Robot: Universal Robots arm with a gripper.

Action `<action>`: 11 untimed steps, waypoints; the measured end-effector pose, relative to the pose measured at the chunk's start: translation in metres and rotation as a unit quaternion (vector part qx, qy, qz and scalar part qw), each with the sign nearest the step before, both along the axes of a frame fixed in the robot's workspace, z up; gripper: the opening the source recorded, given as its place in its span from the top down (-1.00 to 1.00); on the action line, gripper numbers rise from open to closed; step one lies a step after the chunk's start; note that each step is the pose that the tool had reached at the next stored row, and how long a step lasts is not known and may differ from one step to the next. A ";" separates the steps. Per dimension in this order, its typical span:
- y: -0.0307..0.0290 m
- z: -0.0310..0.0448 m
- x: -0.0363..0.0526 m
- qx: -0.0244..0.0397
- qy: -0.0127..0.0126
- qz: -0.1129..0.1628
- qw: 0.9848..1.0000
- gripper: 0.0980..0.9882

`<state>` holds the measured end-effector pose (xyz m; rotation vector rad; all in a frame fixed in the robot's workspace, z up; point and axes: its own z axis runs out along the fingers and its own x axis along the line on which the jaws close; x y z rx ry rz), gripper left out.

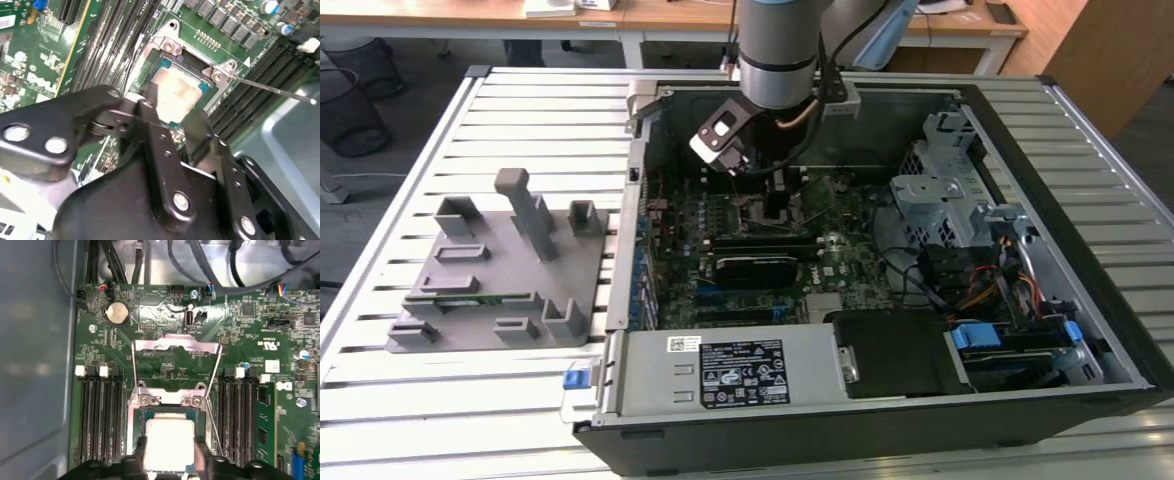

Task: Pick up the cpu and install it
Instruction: 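Place the cpu into insertion slot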

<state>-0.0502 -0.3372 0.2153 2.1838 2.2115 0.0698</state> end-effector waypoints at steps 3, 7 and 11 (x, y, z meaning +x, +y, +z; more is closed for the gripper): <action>0.0000 0.0059 0.0002 0.000 0.001 0.000 1.000 0.29; 0.0000 0.0112 0.0003 0.000 0.002 0.000 1.000 0.68; 0.0000 0.0166 0.0003 0.000 0.002 0.000 1.000 0.95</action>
